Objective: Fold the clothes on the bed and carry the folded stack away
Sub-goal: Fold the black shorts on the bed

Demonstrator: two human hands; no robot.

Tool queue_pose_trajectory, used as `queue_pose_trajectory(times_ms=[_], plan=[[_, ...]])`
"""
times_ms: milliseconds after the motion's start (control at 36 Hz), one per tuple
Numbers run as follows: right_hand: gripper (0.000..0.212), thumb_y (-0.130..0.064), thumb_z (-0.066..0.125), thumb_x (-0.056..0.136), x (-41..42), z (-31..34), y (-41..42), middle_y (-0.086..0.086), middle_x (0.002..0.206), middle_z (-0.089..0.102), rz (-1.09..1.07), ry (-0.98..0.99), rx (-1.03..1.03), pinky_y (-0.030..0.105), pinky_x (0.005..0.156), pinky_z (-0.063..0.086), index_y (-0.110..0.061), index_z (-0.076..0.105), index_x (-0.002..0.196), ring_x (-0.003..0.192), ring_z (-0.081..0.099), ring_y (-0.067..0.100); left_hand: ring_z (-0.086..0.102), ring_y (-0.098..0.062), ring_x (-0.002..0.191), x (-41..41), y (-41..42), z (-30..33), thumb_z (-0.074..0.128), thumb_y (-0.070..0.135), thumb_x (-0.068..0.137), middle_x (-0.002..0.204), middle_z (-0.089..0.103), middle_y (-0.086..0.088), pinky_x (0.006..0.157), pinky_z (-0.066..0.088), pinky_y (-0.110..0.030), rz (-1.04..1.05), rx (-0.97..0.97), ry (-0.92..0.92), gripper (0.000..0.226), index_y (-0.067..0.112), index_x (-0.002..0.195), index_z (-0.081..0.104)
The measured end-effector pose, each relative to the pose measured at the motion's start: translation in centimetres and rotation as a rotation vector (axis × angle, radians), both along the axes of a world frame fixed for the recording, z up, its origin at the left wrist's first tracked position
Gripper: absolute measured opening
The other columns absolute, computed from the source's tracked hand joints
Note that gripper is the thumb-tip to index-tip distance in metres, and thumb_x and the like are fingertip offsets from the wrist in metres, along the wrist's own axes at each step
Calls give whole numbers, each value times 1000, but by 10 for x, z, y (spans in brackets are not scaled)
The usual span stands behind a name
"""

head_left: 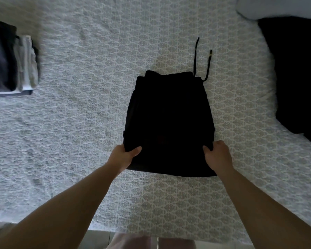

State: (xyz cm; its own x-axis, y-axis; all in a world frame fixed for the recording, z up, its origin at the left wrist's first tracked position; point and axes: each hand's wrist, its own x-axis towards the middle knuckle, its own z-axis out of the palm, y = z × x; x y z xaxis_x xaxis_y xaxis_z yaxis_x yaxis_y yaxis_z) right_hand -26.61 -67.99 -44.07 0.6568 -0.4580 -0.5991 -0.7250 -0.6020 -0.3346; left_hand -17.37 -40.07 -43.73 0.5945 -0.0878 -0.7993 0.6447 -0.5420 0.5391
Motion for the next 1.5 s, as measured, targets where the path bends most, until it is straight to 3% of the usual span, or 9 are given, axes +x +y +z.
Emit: queue_pose_trajectory(times_ms=[306, 500, 694, 778, 944, 1056, 1194, 1361, 1500], plan=[[33, -27, 47, 98, 9, 3, 25, 20, 110, 52, -17, -115, 10, 38, 79, 43, 2, 61, 103, 98, 51, 35, 57, -7, 66, -3, 20, 1, 70, 46, 79, 75, 60, 6, 53, 40, -23, -30, 348, -426, 28, 28, 69, 51], [45, -37, 32, 102, 11, -7, 20, 19, 124, 46, -82, 17, 3, 36, 84, 41, -9, 50, 132, 102, 52, 33, 63, -17, 95, 0, 26, -21, 52, 43, 94, 96, 65, 7, 75, 48, -25, 65, 65, -101, 31, 23, 117, 61], [50, -41, 25, 102, 17, -13, 14, 17, 84, 63, 42, -71, -287, 32, 61, 33, -6, 55, 120, 69, 53, 28, 61, -19, 78, -6, 26, -24, 41, 43, 98, 77, 59, 8, 64, 47, -31, -129, 310, -313, 39, 22, 127, 58], [52, -43, 23, 101, 16, -18, 10, 19, 93, 64, 9, -17, -234, 33, 65, 35, -6, 54, 121, 82, 58, 33, 55, -21, 65, -5, 23, -24, 35, 50, 98, 67, 55, 1, 55, 40, -29, -312, 548, -363, 43, 27, 130, 53], [40, -34, 52, 95, 16, -14, 22, 18, 127, 44, -252, -75, -317, 45, 84, 43, -10, 48, 127, 106, 50, 37, 47, -34, 119, -11, 0, -19, 58, 37, 90, 134, 40, -15, 91, 43, -47, -174, 615, -517, 59, 15, 140, 36], [42, -26, 61, 88, 18, -5, 53, 21, 132, 50, 163, -433, -442, 51, 99, 38, -7, 56, 126, 119, 47, 39, 30, -34, 137, -25, -21, -15, 44, 42, 92, 148, 30, -19, 113, 20, -52, -464, 490, -925, 63, 8, 144, 32], [54, -42, 35, 93, 3, -17, 81, 5, 149, 39, 784, -424, -370, 49, 112, 29, -17, 45, 140, 137, 38, 27, 13, -28, 145, -37, -37, -28, 29, 46, 95, 158, 16, -9, 115, 9, -52, -978, 489, -956, 62, 15, 148, 28], [62, -48, 27, 95, -8, -36, 52, 4, 155, 27, 744, -221, -348, 48, 115, 22, -14, 33, 147, 143, 25, 26, -33, -22, 138, -24, -5, -59, -5, 66, 86, 147, -40, -1, 117, -7, -47, -918, 665, -567, 67, 35, 138, -35], [64, -50, 20, 96, -14, -37, 23, 5, 156, 23, 654, -94, -347, 47, 115, 19, -13, 30, 147, 143, 23, 27, -26, -25, 142, -17, -3, -48, -16, 65, 84, 151, -34, -7, 118, -9, -46, -1000, 672, -613, 71, 27, 143, -29]])
